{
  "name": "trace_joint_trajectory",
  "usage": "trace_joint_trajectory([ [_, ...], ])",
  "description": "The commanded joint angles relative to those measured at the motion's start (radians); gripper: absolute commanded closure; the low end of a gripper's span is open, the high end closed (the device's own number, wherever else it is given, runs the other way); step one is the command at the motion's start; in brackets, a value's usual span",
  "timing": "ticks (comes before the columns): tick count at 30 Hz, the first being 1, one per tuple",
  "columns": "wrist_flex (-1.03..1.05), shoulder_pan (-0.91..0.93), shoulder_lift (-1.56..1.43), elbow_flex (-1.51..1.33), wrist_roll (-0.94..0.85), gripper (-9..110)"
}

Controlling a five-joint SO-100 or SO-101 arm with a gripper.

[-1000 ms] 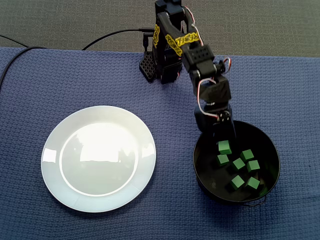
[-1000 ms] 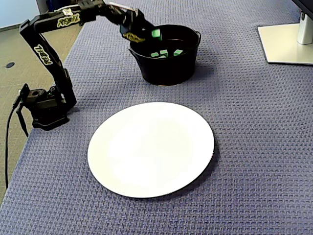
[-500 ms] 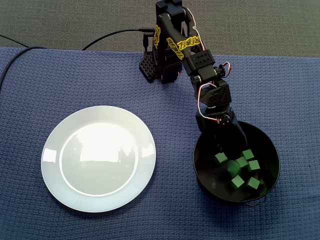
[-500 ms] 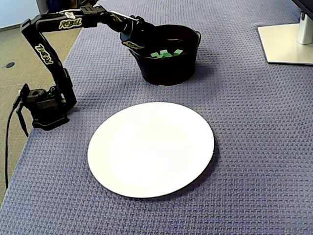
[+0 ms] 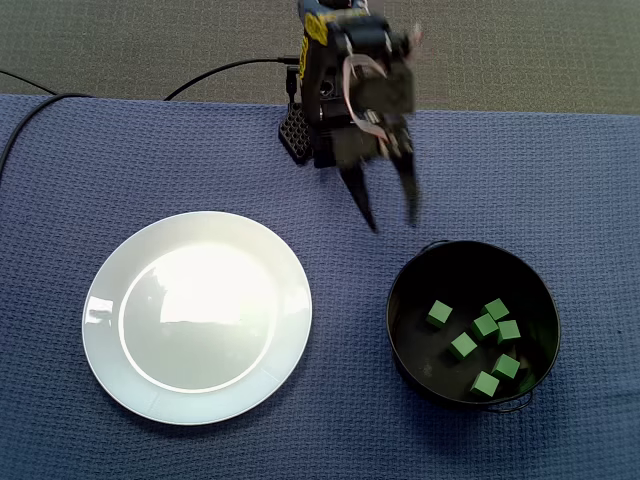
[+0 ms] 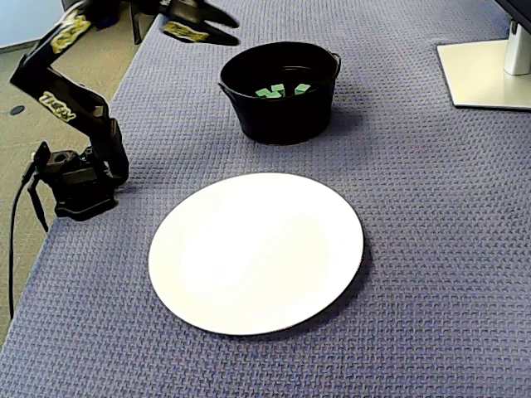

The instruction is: Pick up the items on the white plate and put them in the black container.

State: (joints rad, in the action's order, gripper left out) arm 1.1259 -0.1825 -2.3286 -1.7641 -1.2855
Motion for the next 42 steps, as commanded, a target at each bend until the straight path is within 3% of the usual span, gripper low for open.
trace_joint_trajectory([
  [1,0.160,0.106,-0.255,-0.003,-0.262,101],
  [5,0.333,0.130,-0.462,-0.170,-0.393,101],
  [8,0.351,0.126,-0.549,-0.324,-0.390,101],
  [16,0.221,0.156,-0.675,-0.881,-0.360,101],
  [21,0.012,0.184,-0.758,-1.206,-0.339,101],
  [30,0.393,0.135,-0.847,-1.233,-0.331,101],
  [34,0.407,0.132,-0.848,-1.233,-0.224,100],
  [42,0.408,0.252,-0.848,-1.233,-0.244,97],
])
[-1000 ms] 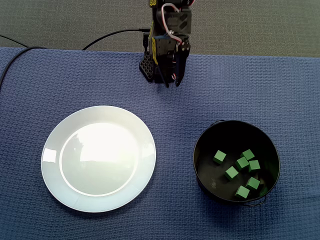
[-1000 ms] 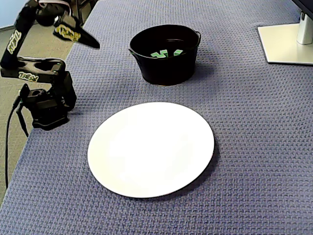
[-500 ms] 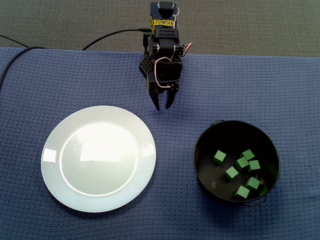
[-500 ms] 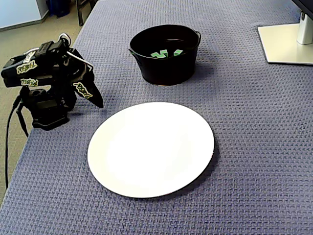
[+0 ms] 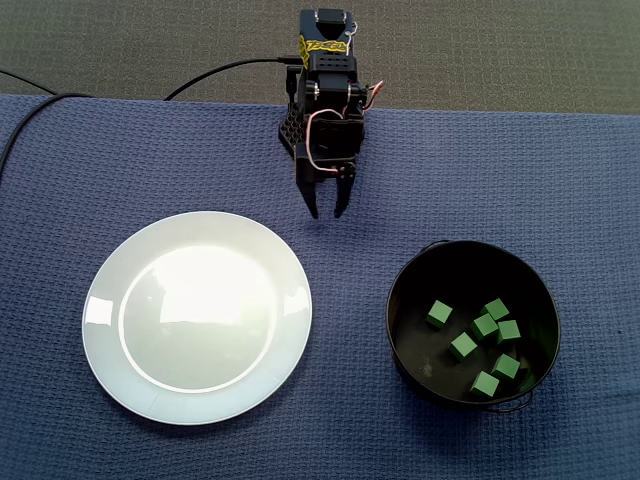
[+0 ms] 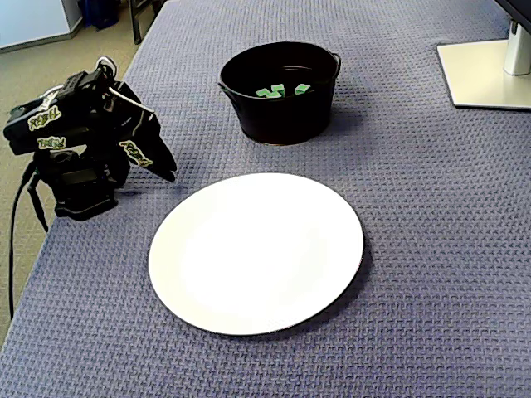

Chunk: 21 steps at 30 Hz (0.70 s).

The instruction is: Pick up the items on the white plate and put them in the black container.

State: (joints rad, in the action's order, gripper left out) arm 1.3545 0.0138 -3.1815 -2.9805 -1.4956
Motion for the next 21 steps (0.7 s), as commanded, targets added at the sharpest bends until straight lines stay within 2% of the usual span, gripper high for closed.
trace_joint_trajectory([
  [1,0.179,0.069,0.005,-0.017,-0.029,96],
  [21,0.179,0.100,0.005,-0.015,-0.012,96],
])
